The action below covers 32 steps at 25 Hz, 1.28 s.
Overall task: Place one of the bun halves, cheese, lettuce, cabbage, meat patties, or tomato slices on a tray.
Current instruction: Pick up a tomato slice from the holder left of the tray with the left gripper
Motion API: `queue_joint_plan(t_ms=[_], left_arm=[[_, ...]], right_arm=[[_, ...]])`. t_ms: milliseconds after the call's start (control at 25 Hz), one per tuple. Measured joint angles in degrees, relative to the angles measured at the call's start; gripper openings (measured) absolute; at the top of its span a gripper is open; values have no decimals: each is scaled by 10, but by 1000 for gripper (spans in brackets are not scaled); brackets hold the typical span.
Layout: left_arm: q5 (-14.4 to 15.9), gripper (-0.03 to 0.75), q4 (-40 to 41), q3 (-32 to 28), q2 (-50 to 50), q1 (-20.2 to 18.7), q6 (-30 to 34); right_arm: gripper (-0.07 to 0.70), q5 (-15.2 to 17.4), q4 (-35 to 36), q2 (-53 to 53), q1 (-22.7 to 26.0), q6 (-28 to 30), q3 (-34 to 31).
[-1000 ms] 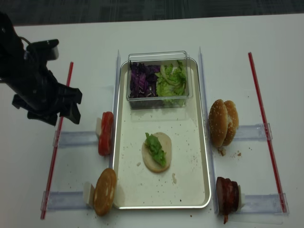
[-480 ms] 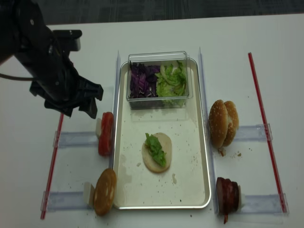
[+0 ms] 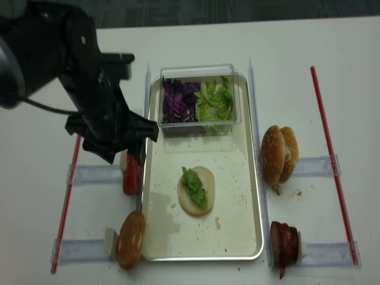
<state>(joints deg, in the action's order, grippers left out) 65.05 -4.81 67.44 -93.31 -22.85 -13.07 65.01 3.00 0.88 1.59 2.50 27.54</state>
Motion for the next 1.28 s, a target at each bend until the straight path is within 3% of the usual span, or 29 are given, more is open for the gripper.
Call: queue_joint_plan(t_ms=[200,1000,1280], left_arm=[[2,452,0,0,-22,-26,-18],[-24,450,0,10,-69,-26,-20],[-34,403,0,15,-80,-26,-20]], right_arm=[[498,0,0,0,0,0,0],[488,0,0,0,0,2,0],[470,0,0,0,0,2,0]])
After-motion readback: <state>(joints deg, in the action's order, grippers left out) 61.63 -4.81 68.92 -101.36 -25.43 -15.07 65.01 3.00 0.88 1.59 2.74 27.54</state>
